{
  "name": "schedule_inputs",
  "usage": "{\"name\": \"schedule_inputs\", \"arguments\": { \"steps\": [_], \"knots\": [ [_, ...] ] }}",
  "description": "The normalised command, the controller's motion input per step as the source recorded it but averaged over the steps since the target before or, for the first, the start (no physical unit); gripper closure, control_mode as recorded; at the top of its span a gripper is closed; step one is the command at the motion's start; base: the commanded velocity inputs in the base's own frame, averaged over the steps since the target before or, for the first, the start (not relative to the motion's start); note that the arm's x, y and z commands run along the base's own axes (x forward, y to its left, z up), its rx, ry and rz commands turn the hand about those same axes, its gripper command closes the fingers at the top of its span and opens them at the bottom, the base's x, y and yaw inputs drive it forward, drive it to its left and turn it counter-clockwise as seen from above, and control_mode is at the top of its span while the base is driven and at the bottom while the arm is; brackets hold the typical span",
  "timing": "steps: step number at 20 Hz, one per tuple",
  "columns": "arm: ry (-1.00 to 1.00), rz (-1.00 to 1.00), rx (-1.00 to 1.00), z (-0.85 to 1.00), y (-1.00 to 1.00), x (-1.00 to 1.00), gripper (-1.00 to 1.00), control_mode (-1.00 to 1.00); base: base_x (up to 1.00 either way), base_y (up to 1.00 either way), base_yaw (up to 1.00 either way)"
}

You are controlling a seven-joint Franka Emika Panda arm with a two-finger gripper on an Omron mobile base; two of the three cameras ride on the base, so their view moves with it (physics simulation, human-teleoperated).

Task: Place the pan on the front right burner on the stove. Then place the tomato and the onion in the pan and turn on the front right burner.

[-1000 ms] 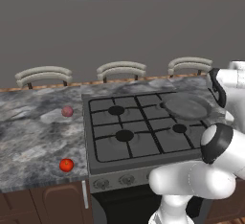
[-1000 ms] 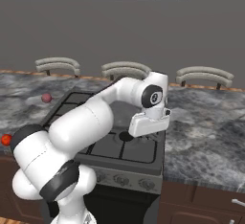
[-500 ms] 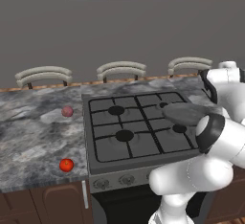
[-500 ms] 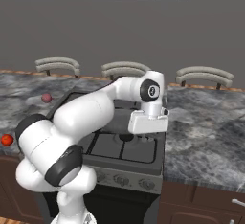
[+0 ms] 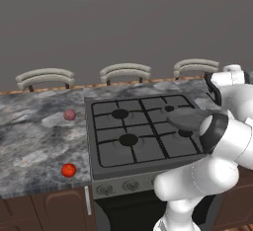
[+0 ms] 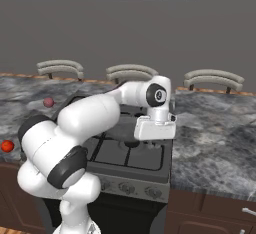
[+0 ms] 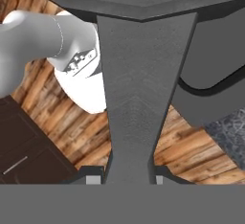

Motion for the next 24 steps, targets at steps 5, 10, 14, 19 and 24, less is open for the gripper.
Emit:
{"name": "schedule_inputs", "arguments": {
  "steps": [5,10,14,19,24],
  "knots": [
    [0.0,0.0,-0.05,-0.3,0.08,0.06,1.0,-1.0,0.0,0.0,0.0],
    [0.0,0.0,-0.07,-0.17,0.16,0.1,1.0,-1.0,0.0,0.0,0.0],
    [0.0,0.0,-0.1,-0.26,0.09,0.23,1.0,-1.0,0.0,0.0,0.0],
    [0.0,0.0,-0.1,-0.36,0.0,0.27,1.0,-1.0,0.0,0.0,0.0],
    [0.0,0.0,-0.06,-0.32,0.0,0.46,1.0,-1.0,0.0,0.0,0.0]
  ]
}}
